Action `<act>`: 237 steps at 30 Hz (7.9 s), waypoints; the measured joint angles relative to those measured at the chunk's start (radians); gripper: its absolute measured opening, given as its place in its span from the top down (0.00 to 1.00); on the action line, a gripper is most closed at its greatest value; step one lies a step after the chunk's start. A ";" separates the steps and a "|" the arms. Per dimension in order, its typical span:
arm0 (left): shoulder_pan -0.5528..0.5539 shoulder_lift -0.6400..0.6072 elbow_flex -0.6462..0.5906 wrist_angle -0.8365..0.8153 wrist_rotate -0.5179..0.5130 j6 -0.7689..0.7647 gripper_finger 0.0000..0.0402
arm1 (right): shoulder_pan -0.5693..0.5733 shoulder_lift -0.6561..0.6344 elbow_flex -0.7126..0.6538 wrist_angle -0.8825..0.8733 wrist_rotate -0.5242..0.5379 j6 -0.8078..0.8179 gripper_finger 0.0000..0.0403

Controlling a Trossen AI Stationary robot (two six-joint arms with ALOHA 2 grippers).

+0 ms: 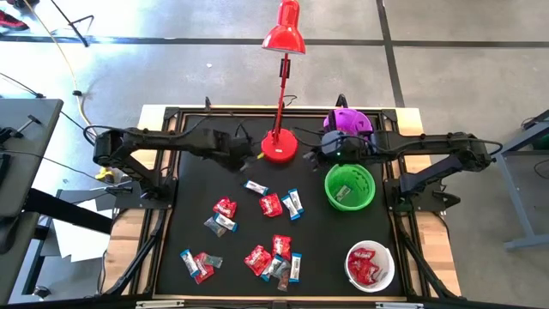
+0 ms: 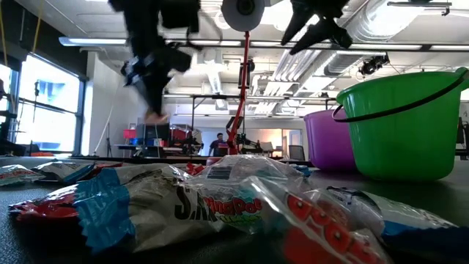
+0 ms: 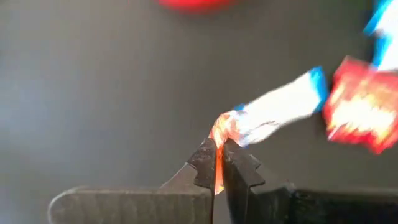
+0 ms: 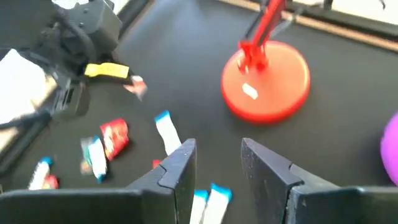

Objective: Organize candy in baskets
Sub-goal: Put the orange gummy into the violet bucket, then put the white chocolate bar into the green bucket

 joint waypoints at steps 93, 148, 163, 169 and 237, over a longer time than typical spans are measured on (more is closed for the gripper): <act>0.011 -0.003 0.421 0.386 0.065 0.364 0.73 | -0.036 -0.025 0.000 0.421 0.215 -0.219 1.00; 0.183 -0.032 0.222 -0.181 0.255 0.212 0.72 | -0.483 -0.098 0.000 -0.600 -0.104 -0.395 0.66; 0.155 -0.032 0.043 0.034 0.435 0.235 0.72 | -0.492 -0.098 0.000 -0.491 -0.171 -0.376 0.66; 0.073 -0.034 0.014 0.068 0.465 0.464 0.72 | -0.358 -0.096 0.000 -0.426 -0.192 -0.296 0.66; -0.004 0.137 0.051 0.534 0.160 0.200 0.99 | 0.079 -0.063 0.000 -0.371 -0.025 -0.083 0.66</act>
